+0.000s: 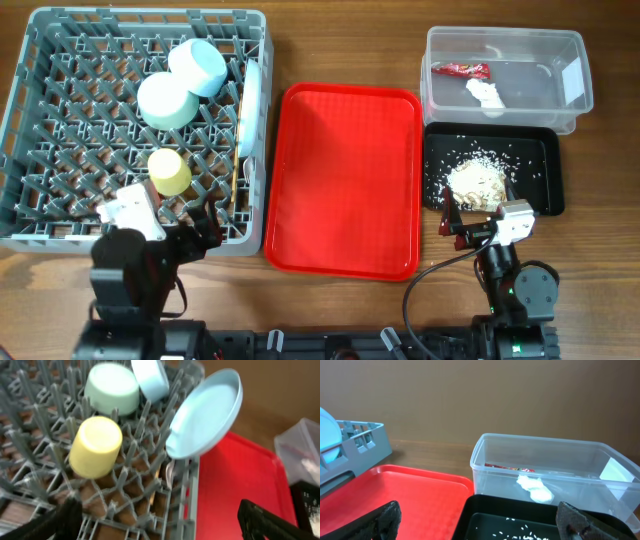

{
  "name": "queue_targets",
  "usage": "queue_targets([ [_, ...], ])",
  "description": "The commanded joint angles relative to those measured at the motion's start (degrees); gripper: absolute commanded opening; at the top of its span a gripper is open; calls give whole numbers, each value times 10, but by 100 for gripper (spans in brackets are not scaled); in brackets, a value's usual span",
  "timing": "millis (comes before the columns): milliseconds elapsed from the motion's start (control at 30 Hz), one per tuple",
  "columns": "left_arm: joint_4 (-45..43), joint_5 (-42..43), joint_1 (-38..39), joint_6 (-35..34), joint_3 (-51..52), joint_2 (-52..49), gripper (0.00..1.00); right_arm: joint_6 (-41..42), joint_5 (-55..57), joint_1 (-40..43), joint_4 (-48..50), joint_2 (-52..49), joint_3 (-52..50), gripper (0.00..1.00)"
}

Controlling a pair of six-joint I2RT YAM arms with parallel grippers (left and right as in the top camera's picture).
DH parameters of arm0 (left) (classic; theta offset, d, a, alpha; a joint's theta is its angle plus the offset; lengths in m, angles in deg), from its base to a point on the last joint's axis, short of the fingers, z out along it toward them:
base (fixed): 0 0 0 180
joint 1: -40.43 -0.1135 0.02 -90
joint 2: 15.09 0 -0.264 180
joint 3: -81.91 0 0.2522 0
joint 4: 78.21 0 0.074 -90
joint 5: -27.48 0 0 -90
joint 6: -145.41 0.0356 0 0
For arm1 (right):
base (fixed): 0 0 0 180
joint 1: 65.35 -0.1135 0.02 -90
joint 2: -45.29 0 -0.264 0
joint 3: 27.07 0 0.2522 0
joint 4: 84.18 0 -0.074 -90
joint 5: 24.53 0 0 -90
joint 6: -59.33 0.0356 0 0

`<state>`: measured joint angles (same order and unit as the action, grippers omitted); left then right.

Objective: Sort waste into correct bins and load items into the dishwasher rack

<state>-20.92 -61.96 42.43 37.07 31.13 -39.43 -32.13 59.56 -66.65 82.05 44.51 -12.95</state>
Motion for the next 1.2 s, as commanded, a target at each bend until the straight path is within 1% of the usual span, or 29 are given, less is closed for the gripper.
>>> queue_targets([
  [0, -63, 25, -12, -1, 97, 74, 100, -7, 0, 1, 3, 5, -1, 100],
  [233, -262, 28, -18, -1, 253, 204, 100, -7, 0, 1, 3, 5, -1, 100],
  [333, -320, 28, -19, 3, 291, 227, 100, -7, 0, 1, 3, 5, -1, 100],
  [367, -361, 30, -19, 19, 314, 237, 100, -7, 0, 1, 3, 5, -1, 100],
  [533, -473, 32, -22, 80, 364, 242, 100, -7, 0, 1, 3, 5, -1, 100],
  [667, -472, 61, -22, 158, 367, 242, 100, -7, 0, 1, 3, 5, -1, 100],
  [733, -446, 76, -22, 180, 367, 242, 100, -7, 0, 1, 3, 5, -1, 100],
  [800, -398, 83, -22, 179, 367, 242, 100, -7, 0, 1, 3, 5, -1, 100],
  [1167, -399, 84, -22, 179, 367, 242, 100, -7, 0, 1, 3, 5, -1, 100],
])
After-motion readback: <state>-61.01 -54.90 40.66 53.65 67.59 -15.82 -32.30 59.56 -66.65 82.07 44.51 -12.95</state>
